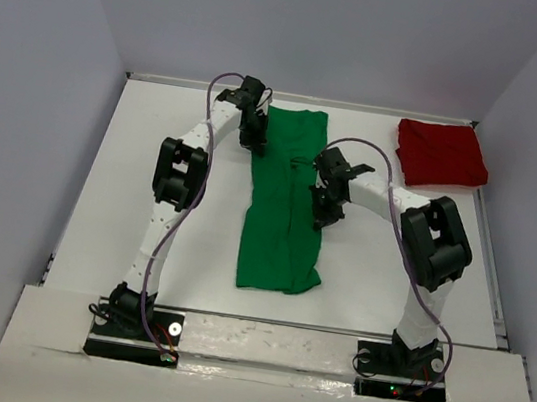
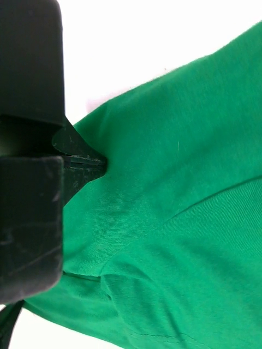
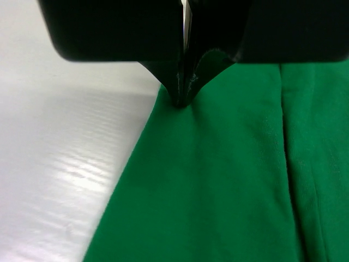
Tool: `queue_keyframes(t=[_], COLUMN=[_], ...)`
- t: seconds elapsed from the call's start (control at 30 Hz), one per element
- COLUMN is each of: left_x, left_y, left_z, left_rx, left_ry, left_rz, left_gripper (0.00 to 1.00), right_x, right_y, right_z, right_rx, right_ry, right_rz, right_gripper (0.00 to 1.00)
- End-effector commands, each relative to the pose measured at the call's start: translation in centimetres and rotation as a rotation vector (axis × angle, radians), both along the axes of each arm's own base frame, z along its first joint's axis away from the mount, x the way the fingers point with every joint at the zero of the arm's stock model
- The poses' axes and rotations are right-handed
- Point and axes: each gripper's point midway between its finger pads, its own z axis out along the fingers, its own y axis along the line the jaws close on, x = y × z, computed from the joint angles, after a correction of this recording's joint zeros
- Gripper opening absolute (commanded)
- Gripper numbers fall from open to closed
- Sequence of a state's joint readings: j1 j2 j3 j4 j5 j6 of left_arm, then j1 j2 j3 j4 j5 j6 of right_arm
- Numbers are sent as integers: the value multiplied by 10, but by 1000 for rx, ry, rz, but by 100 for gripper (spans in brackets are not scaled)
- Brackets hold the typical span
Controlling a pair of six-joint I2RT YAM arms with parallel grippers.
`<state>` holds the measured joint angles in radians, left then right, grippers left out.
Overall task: Fold and stack the t-shirts
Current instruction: Fold the tshirt
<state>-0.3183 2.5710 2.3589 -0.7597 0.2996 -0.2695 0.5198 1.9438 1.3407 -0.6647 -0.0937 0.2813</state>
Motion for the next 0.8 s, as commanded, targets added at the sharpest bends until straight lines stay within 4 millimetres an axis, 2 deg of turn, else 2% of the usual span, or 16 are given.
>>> queue_keyframes(t=[0.0,0.07,0.17,0.2,0.23,0.27,0.3,0.37,0.4,0.47,0.53,0.6,0.63,0.67,0.7,0.77], left_x=[4,2,2,3,6,5,7,6,2,-5,-10,-16,-20,-23,-35,-56], left_y=[4,3,9,19,20,22,27,31,36,44,49,61,64,67,68,63], left_z=[-3,-2,3,12,21,29,50,73,92,116,135,164,174,185,202,208], left_rx=[2,-2,21,65,75,83,91,88,89,101,124,157,160,163,152,120], left_ry=[0,3,-11,-35,-65,-85,-136,-188,-218,-266,-313,-387,-408,-427,-448,-439], left_rz=[-7,-8,21,52,66,73,108,138,168,202,238,291,311,319,321,276], left_gripper=[0,0,0,0,0,5,20,34,40,47,51,57,57,58,58,67], right_x=[-25,-23,-14,-12,-9,-5,-6,-4,-6,-6,-9,-8,-14,-12,-21,-42], right_y=[9,9,7,7,6,6,7,5,4,0,1,-1,-5,-6,-8,-12], right_z=[-21,-22,-13,-10,-6,0,10,21,28,49,74,96,109,120,125,125], right_rx=[-12,-17,-31,-30,-37,-35,-38,-37,-35,-47,-47,-33,-44,-35,-42,-23], right_ry=[66,65,18,6,-11,-30,-51,-75,-80,-124,-178,-215,-226,-256,-247,-217], right_rz=[16,11,-1,2,-1,-3,1,-8,-9,-23,-26,-36,-43,-57,-46,-35], right_gripper=[0,0,0,0,0,0,0,0,0,6,17,27,34,37,40,43])
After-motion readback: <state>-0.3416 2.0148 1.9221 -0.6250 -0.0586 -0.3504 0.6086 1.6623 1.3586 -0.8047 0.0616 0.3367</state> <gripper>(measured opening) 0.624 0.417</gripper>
